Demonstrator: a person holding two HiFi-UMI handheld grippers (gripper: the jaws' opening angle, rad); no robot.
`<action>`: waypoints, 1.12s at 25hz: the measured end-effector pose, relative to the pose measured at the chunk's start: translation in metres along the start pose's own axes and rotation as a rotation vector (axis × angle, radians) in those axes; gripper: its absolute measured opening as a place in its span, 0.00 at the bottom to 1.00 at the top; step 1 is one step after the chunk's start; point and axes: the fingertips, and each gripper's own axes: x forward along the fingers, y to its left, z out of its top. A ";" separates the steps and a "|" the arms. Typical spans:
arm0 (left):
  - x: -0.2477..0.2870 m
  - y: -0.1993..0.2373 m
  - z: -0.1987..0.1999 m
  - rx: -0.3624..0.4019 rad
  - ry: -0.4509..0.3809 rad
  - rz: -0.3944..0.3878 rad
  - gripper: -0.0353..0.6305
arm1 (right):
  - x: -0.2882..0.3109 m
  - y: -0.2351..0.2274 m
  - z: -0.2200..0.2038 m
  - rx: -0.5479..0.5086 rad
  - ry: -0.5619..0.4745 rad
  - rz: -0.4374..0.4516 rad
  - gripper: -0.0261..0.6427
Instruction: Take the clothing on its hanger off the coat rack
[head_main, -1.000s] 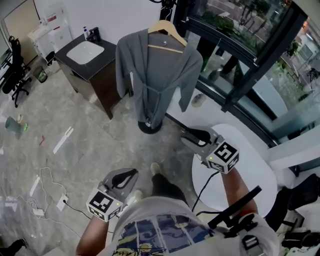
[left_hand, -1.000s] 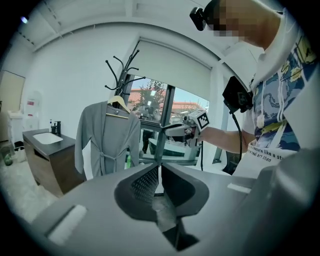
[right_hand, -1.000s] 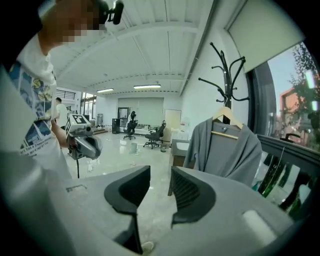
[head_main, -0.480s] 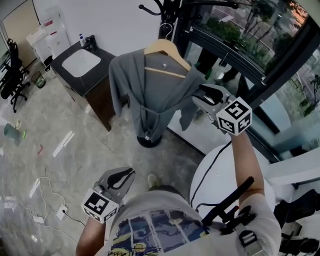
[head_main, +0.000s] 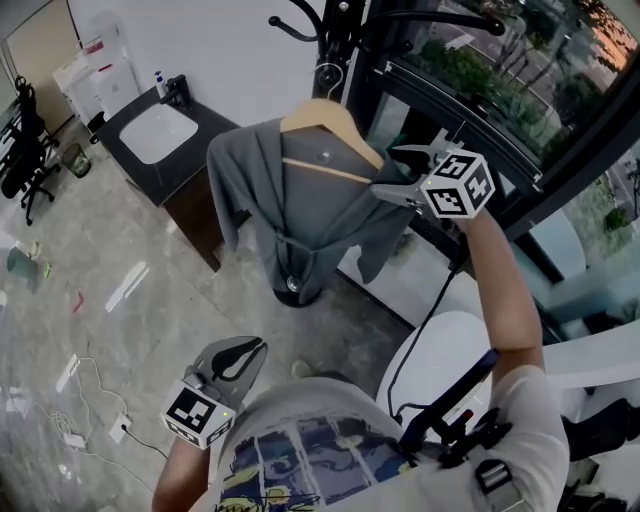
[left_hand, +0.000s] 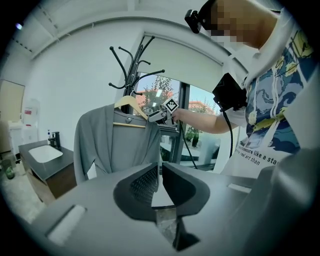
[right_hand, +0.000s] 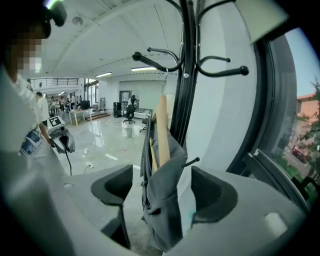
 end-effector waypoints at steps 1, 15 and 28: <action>0.002 0.001 0.002 0.002 -0.002 0.003 0.10 | 0.006 -0.002 -0.002 0.018 0.020 0.040 0.57; 0.012 0.012 0.008 -0.016 -0.004 0.072 0.10 | 0.055 0.020 0.012 -0.019 0.118 0.348 0.33; -0.001 0.008 0.005 -0.024 0.006 0.100 0.10 | 0.044 0.010 0.030 -0.096 0.041 0.166 0.05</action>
